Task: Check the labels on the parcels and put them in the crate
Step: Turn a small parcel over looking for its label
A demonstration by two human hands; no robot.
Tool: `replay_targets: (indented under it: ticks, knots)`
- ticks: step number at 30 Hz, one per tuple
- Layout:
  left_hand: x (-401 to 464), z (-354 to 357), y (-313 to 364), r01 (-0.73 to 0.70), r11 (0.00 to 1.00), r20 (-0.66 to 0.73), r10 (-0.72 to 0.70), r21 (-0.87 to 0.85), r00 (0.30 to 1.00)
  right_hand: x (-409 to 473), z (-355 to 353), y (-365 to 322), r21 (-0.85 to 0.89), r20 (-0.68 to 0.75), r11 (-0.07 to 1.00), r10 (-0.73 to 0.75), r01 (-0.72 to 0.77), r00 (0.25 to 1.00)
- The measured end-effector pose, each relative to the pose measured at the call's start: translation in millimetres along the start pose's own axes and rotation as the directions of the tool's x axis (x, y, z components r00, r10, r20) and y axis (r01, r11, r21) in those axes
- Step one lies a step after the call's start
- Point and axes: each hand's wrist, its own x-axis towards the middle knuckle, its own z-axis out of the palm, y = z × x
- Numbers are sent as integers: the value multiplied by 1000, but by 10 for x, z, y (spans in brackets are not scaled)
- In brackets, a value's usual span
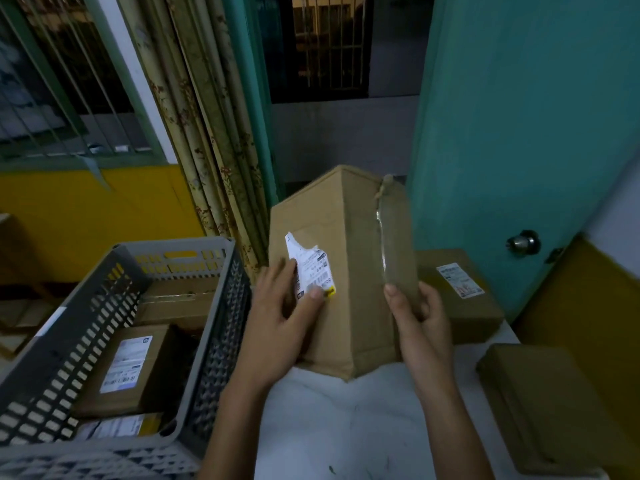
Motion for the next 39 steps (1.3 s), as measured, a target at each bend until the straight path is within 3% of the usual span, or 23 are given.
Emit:
replay_targets:
  ticks: [3,6,12,23,29,31,35,39]
  knots:
    - [-54,132,108,-58,981,145,86,-188,986,-68,114,10,-199,-77,978,-76,59,994]
    - [-45,102,135,-14,962,135,53,-274,990,-123,124,-2,-286,-20,951,-128,117,992]
    - [-94,45,49,168,886,207,-84,-433,975,-95,68,12,-238,21,950,-203,202,979]
    - [-67,74,41,169,874,123,-126,-456,984,-151,102,-25,-139,116,983,-105,121,988]
    - [-44,97,59,95,889,-57,-135,-449,989,-129,114,-59,-83,101,993,-78,87,992]
    - [-54,97,71,101,887,-23,-125,-451,992,-112,120,-45,-54,81,996,-68,72,994]
    - [-98,73,70,132,875,184,-51,-465,982,-78,148,-55,79,51,996,28,-32,998]
    - [-82,25,-45,177,857,247,-61,-483,967,-33,115,-62,155,149,981,92,-115,985]
